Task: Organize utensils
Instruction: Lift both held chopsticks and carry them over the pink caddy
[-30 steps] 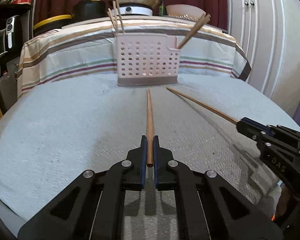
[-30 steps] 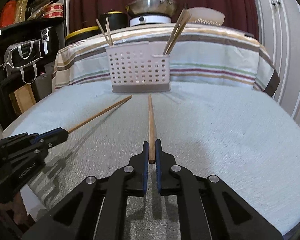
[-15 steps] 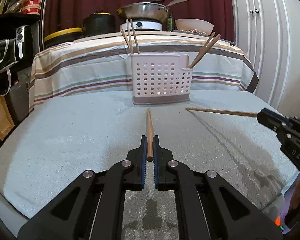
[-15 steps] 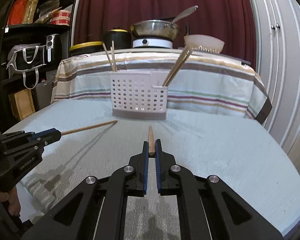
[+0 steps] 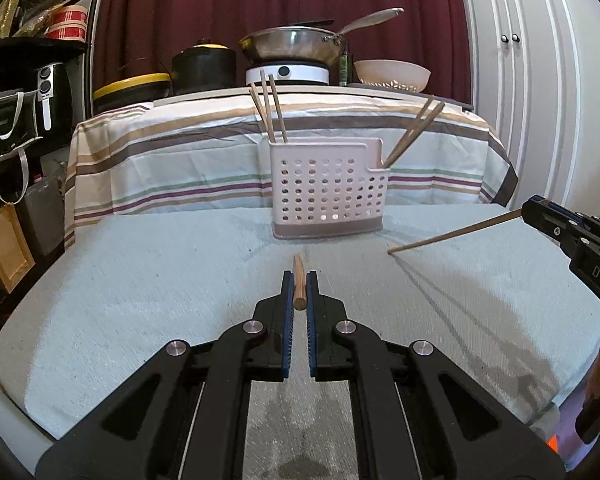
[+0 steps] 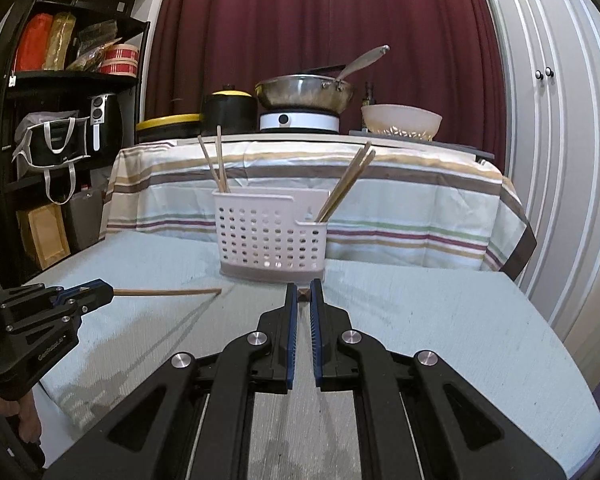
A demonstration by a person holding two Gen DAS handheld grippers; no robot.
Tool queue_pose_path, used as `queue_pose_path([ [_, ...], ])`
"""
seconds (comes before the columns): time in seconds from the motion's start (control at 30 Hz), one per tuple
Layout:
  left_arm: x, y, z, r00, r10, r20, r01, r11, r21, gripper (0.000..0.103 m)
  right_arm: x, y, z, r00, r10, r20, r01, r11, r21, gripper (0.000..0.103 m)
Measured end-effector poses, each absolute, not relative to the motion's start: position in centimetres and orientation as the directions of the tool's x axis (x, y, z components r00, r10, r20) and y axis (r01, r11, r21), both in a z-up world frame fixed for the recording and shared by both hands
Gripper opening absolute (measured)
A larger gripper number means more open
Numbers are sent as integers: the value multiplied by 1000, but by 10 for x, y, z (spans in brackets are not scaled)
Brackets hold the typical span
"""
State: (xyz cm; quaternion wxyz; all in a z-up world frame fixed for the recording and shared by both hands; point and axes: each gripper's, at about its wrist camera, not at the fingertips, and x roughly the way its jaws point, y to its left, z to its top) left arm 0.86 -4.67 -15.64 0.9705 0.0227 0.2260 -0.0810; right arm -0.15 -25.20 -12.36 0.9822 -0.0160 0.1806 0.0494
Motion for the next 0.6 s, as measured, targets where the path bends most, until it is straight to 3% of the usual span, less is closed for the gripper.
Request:
queue_pose_path([
  [0.6,30,-41,-123,906,-135,-402,156,988,20,6,25,-245,-98,934,104,-342,-120,992,-26,7],
])
